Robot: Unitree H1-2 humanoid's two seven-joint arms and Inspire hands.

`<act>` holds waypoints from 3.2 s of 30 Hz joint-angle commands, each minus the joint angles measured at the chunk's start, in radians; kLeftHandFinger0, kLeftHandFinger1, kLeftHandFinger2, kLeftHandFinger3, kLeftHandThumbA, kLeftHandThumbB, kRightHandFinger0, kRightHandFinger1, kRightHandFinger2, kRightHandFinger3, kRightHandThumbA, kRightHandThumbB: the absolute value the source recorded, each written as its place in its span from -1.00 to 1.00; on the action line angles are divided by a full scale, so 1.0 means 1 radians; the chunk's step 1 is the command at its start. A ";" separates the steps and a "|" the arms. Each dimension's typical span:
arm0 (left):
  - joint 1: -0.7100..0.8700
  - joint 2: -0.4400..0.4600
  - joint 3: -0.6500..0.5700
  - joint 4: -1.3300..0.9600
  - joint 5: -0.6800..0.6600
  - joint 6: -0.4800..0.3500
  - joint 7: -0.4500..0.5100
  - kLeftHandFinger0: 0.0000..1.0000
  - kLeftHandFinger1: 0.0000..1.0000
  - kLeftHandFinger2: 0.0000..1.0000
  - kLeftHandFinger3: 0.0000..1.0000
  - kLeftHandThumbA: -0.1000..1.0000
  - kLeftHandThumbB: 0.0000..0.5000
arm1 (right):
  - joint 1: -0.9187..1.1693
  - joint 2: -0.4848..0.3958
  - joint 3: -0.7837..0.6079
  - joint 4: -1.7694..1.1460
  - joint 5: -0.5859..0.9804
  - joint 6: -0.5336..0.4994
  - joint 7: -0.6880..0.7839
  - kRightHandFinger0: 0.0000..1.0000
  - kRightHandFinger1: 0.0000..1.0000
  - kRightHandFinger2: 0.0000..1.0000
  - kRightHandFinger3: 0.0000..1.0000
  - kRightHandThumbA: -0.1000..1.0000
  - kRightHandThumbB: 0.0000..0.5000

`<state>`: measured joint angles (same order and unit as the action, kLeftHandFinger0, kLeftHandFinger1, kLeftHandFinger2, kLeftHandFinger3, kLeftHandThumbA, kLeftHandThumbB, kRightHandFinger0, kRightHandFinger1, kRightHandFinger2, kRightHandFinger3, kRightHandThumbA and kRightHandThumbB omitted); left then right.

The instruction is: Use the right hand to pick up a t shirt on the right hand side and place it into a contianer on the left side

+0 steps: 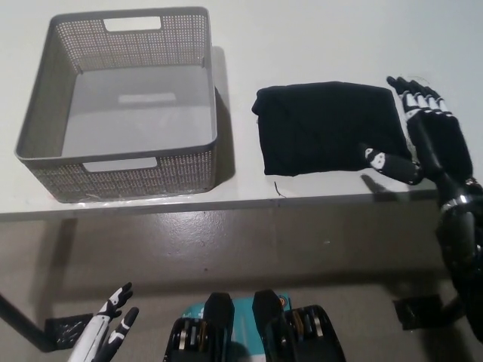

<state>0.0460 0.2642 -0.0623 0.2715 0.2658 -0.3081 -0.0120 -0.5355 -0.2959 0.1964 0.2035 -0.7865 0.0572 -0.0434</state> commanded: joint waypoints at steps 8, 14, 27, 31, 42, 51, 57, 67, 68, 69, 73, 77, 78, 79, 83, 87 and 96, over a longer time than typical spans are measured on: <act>-0.023 0.025 -0.008 -0.022 0.020 -0.020 -0.009 1.00 1.00 1.00 1.00 1.00 0.84 | -0.079 0.042 0.060 0.116 -0.048 0.031 -0.067 1.00 1.00 1.00 1.00 0.63 1.00; -0.030 0.028 0.000 -0.020 0.004 -0.020 -0.020 1.00 1.00 1.00 1.00 1.00 0.94 | -0.046 0.049 0.075 0.096 -0.048 0.045 -0.057 1.00 1.00 1.00 1.00 0.76 1.00; -0.033 0.026 -0.004 -0.035 0.019 -0.009 -0.018 0.98 1.00 1.00 1.00 1.00 0.92 | -0.069 0.043 0.076 0.186 -0.035 0.033 -0.080 1.00 1.00 1.00 1.00 0.76 1.00; -0.032 0.028 -0.005 -0.039 0.015 -0.004 -0.026 0.99 1.00 1.00 1.00 1.00 0.90 | -0.093 0.052 0.077 0.215 -0.030 0.028 -0.089 1.00 1.00 1.00 1.00 0.73 1.00; -0.031 0.033 -0.011 -0.051 0.022 0.002 -0.035 0.95 1.00 1.00 1.00 1.00 0.84 | -0.131 0.078 0.087 0.262 -0.027 0.032 -0.102 1.00 1.00 1.00 1.00 0.78 1.00; -0.037 0.033 -0.014 -0.050 0.015 0.001 -0.049 0.94 1.00 1.00 1.00 1.00 0.79 | -0.167 0.111 0.105 0.322 -0.028 0.017 -0.131 1.00 1.00 1.00 1.00 0.83 1.00; -0.045 0.029 -0.009 -0.044 0.004 0.005 -0.056 0.96 1.00 1.00 1.00 1.00 0.81 | -0.188 0.130 0.104 0.373 -0.015 0.008 -0.153 1.00 1.00 1.00 1.00 0.83 1.00; -0.049 0.020 -0.001 -0.052 -0.021 0.010 -0.069 0.82 1.00 1.00 1.00 1.00 0.81 | -0.231 0.166 0.053 0.537 0.069 -0.154 -0.340 1.00 1.00 1.00 1.00 -0.34 -0.04; -0.051 0.018 0.000 -0.048 -0.022 0.008 -0.068 0.81 1.00 1.00 1.00 1.00 0.88 | -0.236 0.180 0.023 0.576 0.100 -0.233 -0.430 1.00 1.00 1.00 1.00 -0.95 0.08; -0.052 0.016 0.002 -0.051 -0.023 0.014 -0.067 0.80 1.00 1.00 1.00 1.00 0.93 | -0.243 0.194 -0.008 0.606 0.134 -0.285 -0.483 0.69 0.63 0.74 0.70 -1.00 -0.04; -0.046 0.017 0.007 -0.066 -0.034 0.024 -0.072 0.81 1.00 1.00 1.00 1.00 1.00 | -0.251 0.203 -0.043 0.635 0.172 -0.345 -0.487 0.19 0.08 0.22 0.19 -1.00 0.02; -0.045 0.012 0.011 -0.068 -0.044 0.026 -0.072 0.77 0.99 1.00 1.00 1.00 1.00 | -0.261 0.193 -0.042 0.667 0.153 -0.403 -0.542 0.32 0.04 0.13 0.16 -1.00 0.15; -0.044 0.010 0.011 -0.067 -0.044 0.025 -0.071 0.77 1.00 1.00 1.00 1.00 1.00 | -0.262 0.192 -0.043 0.672 0.155 -0.410 -0.546 0.33 0.05 0.13 0.16 -1.00 0.13; -0.041 0.008 0.013 -0.069 -0.050 0.033 -0.073 0.77 1.00 1.00 1.00 1.00 1.00 | -0.259 0.192 -0.045 0.676 0.161 -0.428 -0.553 0.29 0.05 0.13 0.16 -1.00 0.09; -0.040 0.006 0.016 -0.076 -0.053 0.039 -0.076 0.77 1.00 1.00 1.00 1.00 1.00 | -0.267 0.191 -0.041 0.705 0.159 -0.468 -0.597 0.28 0.05 0.10 0.19 -1.00 0.08; -0.041 0.008 0.014 -0.071 -0.049 0.022 -0.073 0.70 0.97 1.00 1.00 1.00 0.94 | -0.277 0.192 -0.035 0.729 0.155 -0.492 -0.645 0.16 0.05 0.12 0.19 -1.00 0.02; -0.041 0.008 0.010 -0.064 -0.044 0.025 -0.076 0.68 0.96 1.00 1.00 1.00 1.00 | -0.435 0.198 -0.049 0.674 0.182 -0.448 -0.636 0.02 -0.08 0.16 0.23 -1.00 -0.03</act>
<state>0.0149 0.2622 -0.0558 0.2339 0.2408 -0.2826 -0.0832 -0.8196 -0.1030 0.1654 0.9420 -0.6428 -0.3441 -0.6214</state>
